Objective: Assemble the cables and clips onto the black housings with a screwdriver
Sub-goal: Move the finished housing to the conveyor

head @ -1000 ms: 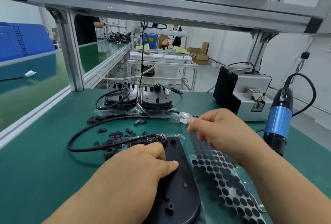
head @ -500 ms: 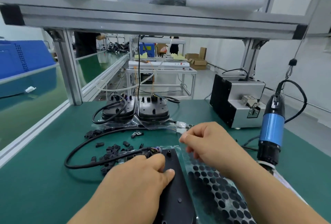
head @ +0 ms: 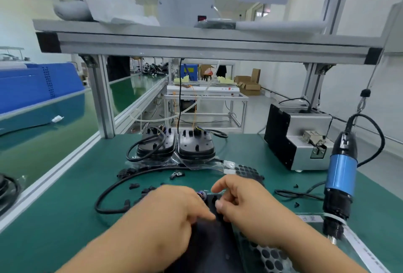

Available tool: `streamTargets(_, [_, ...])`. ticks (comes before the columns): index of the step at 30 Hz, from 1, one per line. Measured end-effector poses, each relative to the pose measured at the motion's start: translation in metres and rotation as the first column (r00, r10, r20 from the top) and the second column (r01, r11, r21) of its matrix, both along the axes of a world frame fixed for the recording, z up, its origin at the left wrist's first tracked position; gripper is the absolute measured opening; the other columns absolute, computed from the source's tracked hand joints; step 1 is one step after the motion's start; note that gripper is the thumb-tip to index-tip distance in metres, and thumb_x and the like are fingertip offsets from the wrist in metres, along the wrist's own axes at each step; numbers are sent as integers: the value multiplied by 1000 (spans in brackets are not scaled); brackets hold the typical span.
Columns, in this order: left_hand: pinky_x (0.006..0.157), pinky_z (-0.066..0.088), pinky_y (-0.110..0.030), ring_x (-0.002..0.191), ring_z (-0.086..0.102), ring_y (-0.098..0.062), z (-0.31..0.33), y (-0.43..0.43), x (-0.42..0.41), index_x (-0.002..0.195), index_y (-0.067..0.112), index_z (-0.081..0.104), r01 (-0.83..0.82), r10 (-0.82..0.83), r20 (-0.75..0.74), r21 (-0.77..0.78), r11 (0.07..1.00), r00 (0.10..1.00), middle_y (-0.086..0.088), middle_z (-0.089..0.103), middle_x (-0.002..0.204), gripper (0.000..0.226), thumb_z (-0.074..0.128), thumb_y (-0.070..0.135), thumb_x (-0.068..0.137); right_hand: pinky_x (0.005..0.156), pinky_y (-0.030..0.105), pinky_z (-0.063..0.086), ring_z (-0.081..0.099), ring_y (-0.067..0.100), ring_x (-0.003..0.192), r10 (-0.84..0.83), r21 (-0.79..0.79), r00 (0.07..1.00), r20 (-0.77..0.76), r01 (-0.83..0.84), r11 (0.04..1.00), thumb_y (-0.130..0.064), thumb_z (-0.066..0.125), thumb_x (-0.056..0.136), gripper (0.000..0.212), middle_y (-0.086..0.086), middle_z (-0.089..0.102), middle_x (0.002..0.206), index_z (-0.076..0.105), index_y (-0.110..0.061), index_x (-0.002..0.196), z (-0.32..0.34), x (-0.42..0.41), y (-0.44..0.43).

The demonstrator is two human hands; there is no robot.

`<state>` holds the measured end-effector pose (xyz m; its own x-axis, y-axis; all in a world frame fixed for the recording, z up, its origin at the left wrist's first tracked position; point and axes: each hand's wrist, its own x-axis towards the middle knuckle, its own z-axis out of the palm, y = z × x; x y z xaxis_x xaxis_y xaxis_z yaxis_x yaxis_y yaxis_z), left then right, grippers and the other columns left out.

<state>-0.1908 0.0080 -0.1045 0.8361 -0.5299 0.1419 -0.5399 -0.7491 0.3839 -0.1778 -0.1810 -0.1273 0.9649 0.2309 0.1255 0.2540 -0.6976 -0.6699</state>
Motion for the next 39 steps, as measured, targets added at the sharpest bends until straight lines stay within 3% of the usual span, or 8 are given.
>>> streamTargets(3, [78, 54, -26, 80, 66, -6, 16, 49, 54, 75, 38, 72, -349, 358, -35, -332, 876, 933, 14, 72, 86, 41, 50, 6, 87, 70, 25, 51, 61, 10, 72, 22, -15, 1000, -13, -22, 1000, -30, 59, 89, 6, -5, 64, 78, 58, -33, 94, 4, 0, -3])
streamTargets(6, [89, 47, -25, 105, 60, -17, -3, 81, 102, 110, 22, 66, -597, 603, 18, 169, 784, 798, 0, 65, 118, 24, 51, 17, 93, 67, 16, 48, 56, 0, 67, 41, -19, 999, 0, -41, 999, -30, 61, 88, 1, -9, 62, 77, 62, -31, 88, 4, 0, -2])
streamTargets(8, [89, 46, -26, 109, 58, -21, -26, 89, 122, 120, 15, 59, -589, 622, 42, 378, 714, 782, -5, 60, 123, 32, 53, 32, 94, 67, 12, 49, 55, -4, 66, 35, 3, 999, -8, -35, 999, -29, 63, 86, 1, -9, 64, 77, 64, -29, 86, 6, 1, -1])
streamTargets(16, [91, 51, -34, 101, 62, -20, -17, 101, 139, 100, 22, 67, -614, 616, 125, 361, 702, 778, -1, 66, 113, 18, 53, 29, 92, 53, 12, 43, 65, 1, 62, 21, 105, 995, -96, -11, 994, -26, 63, 88, 1, -5, 70, 72, 62, -25, 87, 11, 1, -3])
streamTargets(24, [96, 44, -44, 111, 50, -29, -36, 94, 141, 110, 19, 59, -598, 636, 99, 475, 645, 765, -5, 47, 119, 29, 46, 38, 93, 54, 13, 44, 64, 1, 61, 28, 120, 992, -122, -14, 993, -26, 63, 89, 6, -6, 70, 69, 65, -24, 83, 16, -5, -1])
streamTargets(28, [96, 42, -41, 114, 49, -27, -36, 87, 141, 117, 16, 52, -621, 635, 128, 420, 662, 762, -6, 47, 123, 32, 43, 39, 97, 51, 10, 42, 63, -1, 59, 26, 153, 991, -131, -6, 988, -26, 63, 87, 8, -9, 68, 63, 65, -24, 80, 17, -5, -1])
streamTargets(33, [77, 46, -24, 89, 57, -13, 33, 79, 127, 108, 20, 58, -492, 482, 99, 144, 859, 871, 8, 58, 94, 20, 53, 35, 96, 59, 21, 50, 64, 4, 59, -45, 217, 994, -104, 67, 974, -24, 64, 88, 3, -5, 67, 62, 62, -26, 90, 12, 2, -7])
streamTargets(39, [52, 41, -14, 55, 48, -7, 122, 51, 38, 74, 19, 66, -290, 331, 88, -310, 905, 939, 9, 56, 61, 47, 51, 63, 78, 66, 17, 45, 60, 1, 60, -186, 287, 980, 73, 158, 945, -25, 63, 90, 74, -1, 68, 72, 17, -47, 145, 35, 18, -14])
